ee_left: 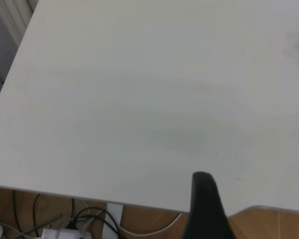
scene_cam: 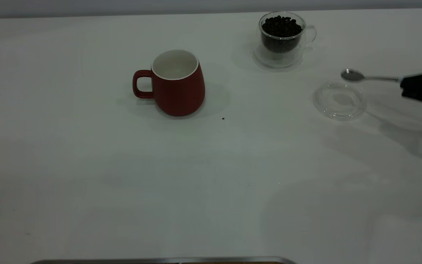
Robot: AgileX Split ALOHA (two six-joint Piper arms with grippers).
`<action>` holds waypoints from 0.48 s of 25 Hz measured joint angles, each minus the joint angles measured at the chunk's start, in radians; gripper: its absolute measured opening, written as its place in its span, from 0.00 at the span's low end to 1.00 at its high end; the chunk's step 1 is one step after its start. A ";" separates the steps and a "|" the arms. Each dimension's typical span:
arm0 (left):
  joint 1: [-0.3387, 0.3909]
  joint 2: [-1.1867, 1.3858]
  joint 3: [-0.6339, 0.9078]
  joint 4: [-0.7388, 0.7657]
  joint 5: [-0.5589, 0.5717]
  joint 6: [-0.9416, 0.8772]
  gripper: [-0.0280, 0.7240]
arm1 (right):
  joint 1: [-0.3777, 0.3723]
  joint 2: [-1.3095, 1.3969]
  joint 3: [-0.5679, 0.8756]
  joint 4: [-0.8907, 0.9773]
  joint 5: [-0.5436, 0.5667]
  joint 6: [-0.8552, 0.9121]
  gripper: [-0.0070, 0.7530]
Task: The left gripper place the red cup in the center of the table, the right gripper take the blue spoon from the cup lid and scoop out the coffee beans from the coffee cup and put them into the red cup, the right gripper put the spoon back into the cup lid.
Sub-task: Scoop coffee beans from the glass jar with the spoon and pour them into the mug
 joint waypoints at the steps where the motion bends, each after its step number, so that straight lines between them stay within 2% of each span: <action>1: 0.000 0.000 0.000 0.000 0.000 0.000 0.80 | 0.015 -0.015 0.000 0.014 0.013 -0.002 0.13; 7: 0.000 0.000 0.000 0.000 0.000 0.000 0.80 | 0.171 -0.091 -0.022 0.072 0.004 0.014 0.13; 12: 0.000 0.000 0.000 0.000 0.000 0.000 0.80 | 0.286 -0.108 -0.116 0.073 -0.083 0.107 0.13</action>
